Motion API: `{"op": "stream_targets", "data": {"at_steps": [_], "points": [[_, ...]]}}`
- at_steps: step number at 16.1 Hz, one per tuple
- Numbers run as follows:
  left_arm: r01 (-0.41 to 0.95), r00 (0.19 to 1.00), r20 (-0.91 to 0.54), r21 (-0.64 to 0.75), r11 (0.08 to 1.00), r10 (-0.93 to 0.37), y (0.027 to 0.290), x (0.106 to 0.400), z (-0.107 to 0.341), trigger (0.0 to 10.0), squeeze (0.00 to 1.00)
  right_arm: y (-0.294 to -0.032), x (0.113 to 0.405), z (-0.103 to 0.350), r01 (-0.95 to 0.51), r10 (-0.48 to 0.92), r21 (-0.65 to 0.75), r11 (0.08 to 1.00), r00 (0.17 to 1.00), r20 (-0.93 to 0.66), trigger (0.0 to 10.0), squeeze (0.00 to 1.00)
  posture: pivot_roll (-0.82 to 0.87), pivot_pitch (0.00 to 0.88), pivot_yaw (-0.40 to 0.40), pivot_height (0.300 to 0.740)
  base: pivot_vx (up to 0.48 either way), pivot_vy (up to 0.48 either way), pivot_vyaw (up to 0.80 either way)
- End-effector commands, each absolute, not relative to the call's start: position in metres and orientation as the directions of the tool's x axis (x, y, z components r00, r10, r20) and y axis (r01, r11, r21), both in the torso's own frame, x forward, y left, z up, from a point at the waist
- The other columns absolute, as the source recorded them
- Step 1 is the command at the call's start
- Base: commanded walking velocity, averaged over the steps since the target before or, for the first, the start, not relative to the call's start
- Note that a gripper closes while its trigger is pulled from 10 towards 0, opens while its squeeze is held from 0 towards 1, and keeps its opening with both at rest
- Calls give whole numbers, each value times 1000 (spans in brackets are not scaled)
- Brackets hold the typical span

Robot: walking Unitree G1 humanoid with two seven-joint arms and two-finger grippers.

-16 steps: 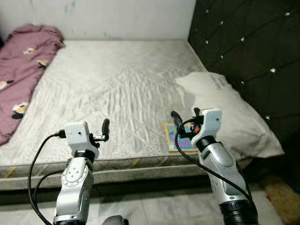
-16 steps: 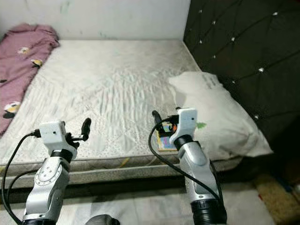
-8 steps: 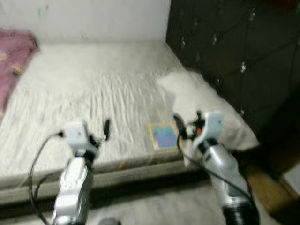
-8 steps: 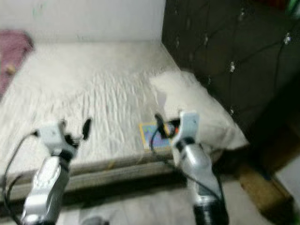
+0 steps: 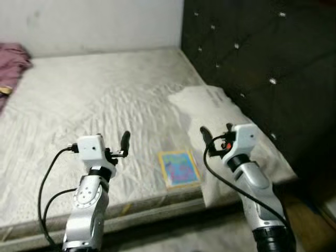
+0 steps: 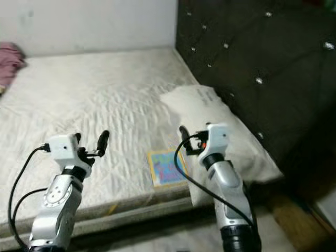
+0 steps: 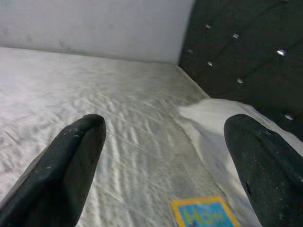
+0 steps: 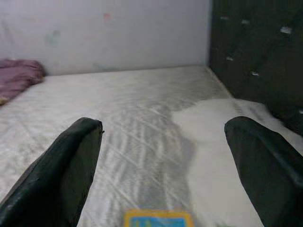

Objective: Clean up the room

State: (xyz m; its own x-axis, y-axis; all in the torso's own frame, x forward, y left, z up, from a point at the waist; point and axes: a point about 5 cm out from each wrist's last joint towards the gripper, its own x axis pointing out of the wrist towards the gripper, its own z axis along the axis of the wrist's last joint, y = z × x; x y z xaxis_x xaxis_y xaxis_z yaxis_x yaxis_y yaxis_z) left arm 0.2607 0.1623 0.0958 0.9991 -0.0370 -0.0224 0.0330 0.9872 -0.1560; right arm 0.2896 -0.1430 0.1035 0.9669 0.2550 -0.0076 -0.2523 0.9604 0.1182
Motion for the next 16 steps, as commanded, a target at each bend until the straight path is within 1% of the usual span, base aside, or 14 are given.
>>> {"op": "stream_targets", "data": {"at_steps": [1, 3, 5, 7, 8, 9, 10, 11, 12, 13, 15, 16], "points": [[-7, 999, -32, -138, 990, 2, 173, 260, 95, 10000, 0, -131, 293, 111, -290, 289, 114, 950, 957, 27, 10000, 0, 6, 7, -10, 740, 356, 0, 0], [-41, 998, -57, -143, 989, 33, 174, 260, 92, 10000, 0, -131, 294, 110, -289, 289, 107, 951, 957, 24, 10000, 0, 4, 0, -1, 740, 0, 0, 0], [-50, 996, -85, -138, 989, 39, 174, 255, 86, 10000, 0, -132, 292, 103, -278, 278, 109, 955, 961, 12, 10000, 0, -4, 0, 13, 740, 0, 0, 438], [-16, 997, -76, -119, 993, 7, 173, 250, 85, 10000, 0, -134, 293, 101, -251, 252, 116, 961, 968, 9, 10000, 0, 8, 0, 4, 740, 0, 0, 0], [-11, 997, -76, -89, 996, 4, 172, 248, 85, 10000, 0, -137, 294, 101, -228, 229, 109, 968, 973, 8, 10000, 0, 21, 0, -6, 740, 0, 0, 0], [8, 998, -58, -18, 1000, -9, 171, 243, 87, 10000, 0, -143, 294, 97, -188, 190, 83, 979, 982, -10, 10000, 0, 33, 0, -14, 740, 0, 0, 0], [14, 998, -54, -8, 1000, -15, 171, 240, 84, 10000, 0, -145, 294, 92, -171, 173, 62, 983, 984, -31, 10000, 0, 45, 0, -20, 740, 0, 0, 0], [-14, 999, -46, 27, 1000, 15, 175, 234, 77, 10000, 0, -145, 291, 80, -163, 166, 44, 986, 984, -68, 10000, 0, 59, 0, -32, 740, 0, 0, 0], [-20, 999, -31, 28, 999, 21, 177, 232, 73, 10000, 0, -142, 290, 74, -166, 169, 40, 985, 983, -78, 10000, 0, 63, 0, -34, 740, 0, 0, 0], [-42, 998, -48, 28, 999, 43, 179, 231, 68, 10000, 0, -138, 293, 72, -175, 178, 39, 984, 981, -78, 10000, 0, 77, 0, -47, 740, 0, 0, 0], [-70, 995, -75, 13, 997, 71, 181, 230, 63, 10000, 0, -137, 296, 71, -166, 167, 28, 986, 983, -79, 10000, 0, 83, 0, -47, 740, 0, 0, 0], [-71, 994, -74, 41, 997, 74, 182, 229, 61, 10000, 0, -138, 297, 69, -158, 160, 23, 987, 984, -81, 10000, 0, 85, 0, -50, 740, 0, 0, 0]]}}
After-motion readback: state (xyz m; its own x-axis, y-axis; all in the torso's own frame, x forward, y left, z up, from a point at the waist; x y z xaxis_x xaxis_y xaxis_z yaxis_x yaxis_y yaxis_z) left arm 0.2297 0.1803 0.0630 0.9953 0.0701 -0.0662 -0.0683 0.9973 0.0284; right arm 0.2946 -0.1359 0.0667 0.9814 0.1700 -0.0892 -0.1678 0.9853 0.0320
